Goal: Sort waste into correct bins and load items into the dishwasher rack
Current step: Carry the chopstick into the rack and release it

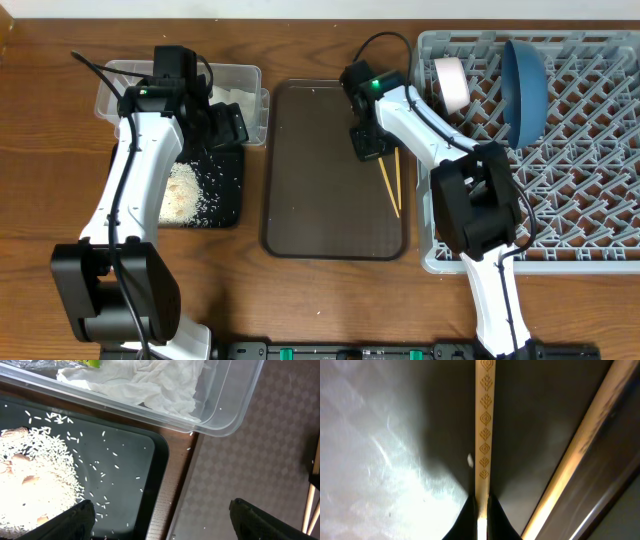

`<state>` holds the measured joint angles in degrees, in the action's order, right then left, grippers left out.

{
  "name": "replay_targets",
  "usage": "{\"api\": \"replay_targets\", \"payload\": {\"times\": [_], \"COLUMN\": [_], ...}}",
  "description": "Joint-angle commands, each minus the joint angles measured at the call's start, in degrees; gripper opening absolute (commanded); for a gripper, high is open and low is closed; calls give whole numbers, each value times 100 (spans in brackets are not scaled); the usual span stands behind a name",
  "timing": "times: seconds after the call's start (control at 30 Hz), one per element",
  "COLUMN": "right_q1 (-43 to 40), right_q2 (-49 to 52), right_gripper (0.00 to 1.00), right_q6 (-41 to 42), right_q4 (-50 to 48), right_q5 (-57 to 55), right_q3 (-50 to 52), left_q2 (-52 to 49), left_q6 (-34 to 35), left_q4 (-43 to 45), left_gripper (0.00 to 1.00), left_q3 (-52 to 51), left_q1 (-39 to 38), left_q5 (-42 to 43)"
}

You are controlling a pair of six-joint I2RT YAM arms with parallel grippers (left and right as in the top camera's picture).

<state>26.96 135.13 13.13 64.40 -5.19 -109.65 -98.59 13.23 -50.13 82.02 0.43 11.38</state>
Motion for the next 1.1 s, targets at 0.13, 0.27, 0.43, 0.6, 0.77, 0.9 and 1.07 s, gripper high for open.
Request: {"api": "replay_targets", "payload": {"times": [0.13, 0.27, 0.43, 0.6, 0.77, 0.9, 1.07], "right_q1": [-59, -227, -437, -831, -1213, -1373, -1381], "right_q2": [-647, -1217, -1897, -2426, -2566, -2564, -2562], "right_gripper": [1, 1, 1, 1, 1, 1, 1], "right_q6": [7, -55, -55, -50, -50, -52, -66], "right_q4": [737, 1082, 1523, 2297, 2905, 2848, 2356], "right_q5": [343, -2, -415, -643, -1060, -1528, -1963], "right_q3": [-1051, -1631, -1753, -1753, -1735, -1423, -815], "left_q2": [44, 44, 44, 44, 44, 44, 44], "left_q6": [-52, -50, -50, -50, -52, -50, -50], "left_q4": [-17, -17, -17, -20, -20, -20, -20], "left_gripper": [88, 88, 88, 88, 88, 88, 88], "left_q3": [61, 61, 61, 61, 61, 61, 61], "left_q1": [15, 15, 15, 15, 15, 15, 15], "left_q5": [-74, -74, -74, -74, -74, -74, -74]}}
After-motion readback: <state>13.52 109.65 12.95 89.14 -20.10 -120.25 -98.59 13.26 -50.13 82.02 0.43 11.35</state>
